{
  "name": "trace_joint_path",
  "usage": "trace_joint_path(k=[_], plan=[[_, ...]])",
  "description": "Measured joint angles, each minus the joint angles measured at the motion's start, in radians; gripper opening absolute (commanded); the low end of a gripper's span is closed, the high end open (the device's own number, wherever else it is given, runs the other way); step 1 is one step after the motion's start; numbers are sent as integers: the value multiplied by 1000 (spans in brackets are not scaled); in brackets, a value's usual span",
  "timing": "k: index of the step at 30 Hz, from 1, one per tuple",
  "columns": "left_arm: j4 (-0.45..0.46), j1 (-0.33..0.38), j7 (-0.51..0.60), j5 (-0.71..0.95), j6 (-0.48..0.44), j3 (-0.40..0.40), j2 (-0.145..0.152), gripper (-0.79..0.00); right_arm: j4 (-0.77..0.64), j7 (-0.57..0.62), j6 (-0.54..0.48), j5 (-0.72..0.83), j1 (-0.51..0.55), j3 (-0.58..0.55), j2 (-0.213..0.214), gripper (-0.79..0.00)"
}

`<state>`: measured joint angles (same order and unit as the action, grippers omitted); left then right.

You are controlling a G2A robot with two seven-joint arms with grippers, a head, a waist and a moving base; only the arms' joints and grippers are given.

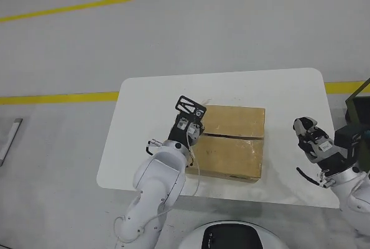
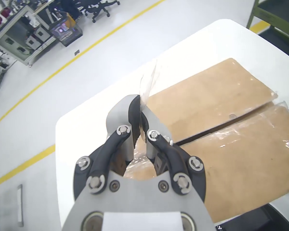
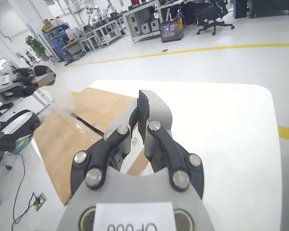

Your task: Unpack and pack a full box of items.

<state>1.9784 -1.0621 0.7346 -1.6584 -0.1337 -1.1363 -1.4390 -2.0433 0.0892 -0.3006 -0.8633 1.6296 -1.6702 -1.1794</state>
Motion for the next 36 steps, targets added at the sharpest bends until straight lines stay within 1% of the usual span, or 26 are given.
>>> trace_joint_path(k=[5, 12, 15, 23, 24, 25, 27, 28, 29, 30, 36], plan=[[51, -47, -7, -33, 14, -109, 13, -785, -14, 21, -14, -26, -32, 68, -2, -785], [75, -88, -11, -82, 14, -273, 31, -785, 14, 59, -14, -107, -80, 156, -5, -785], [77, -105, -15, -90, 15, -320, 35, -785, 31, 66, -7, -133, -99, 181, -6, -785], [64, -134, -25, -107, 39, -389, 43, -785, 61, 91, 1, -173, -125, 209, -6, -785], [59, -134, -27, -106, 46, -399, 43, -754, 63, 95, 2, -177, -126, 210, -6, -785], [55, -134, -28, -105, 48, -406, 44, -628, 65, 98, 2, -181, -127, 212, -6, -785], [44, -130, -30, -108, 55, -426, 46, -625, 68, 106, 3, -188, -130, 214, -6, -785], [38, -128, -30, -110, 61, -435, 46, -563, 69, 109, 4, -191, -131, 215, -6, -785], [33, -126, -29, -108, 66, -444, 47, -243, 69, 110, 4, -194, -132, 216, -6, -785], [28, -123, -26, -100, 68, -453, 48, 0, 70, 111, 5, -197, -132, 217, -5, -785], [21, -114, -18, -88, 64, -481, 52, 0, 72, 113, 4, -204, -135, 217, -5, -785]])
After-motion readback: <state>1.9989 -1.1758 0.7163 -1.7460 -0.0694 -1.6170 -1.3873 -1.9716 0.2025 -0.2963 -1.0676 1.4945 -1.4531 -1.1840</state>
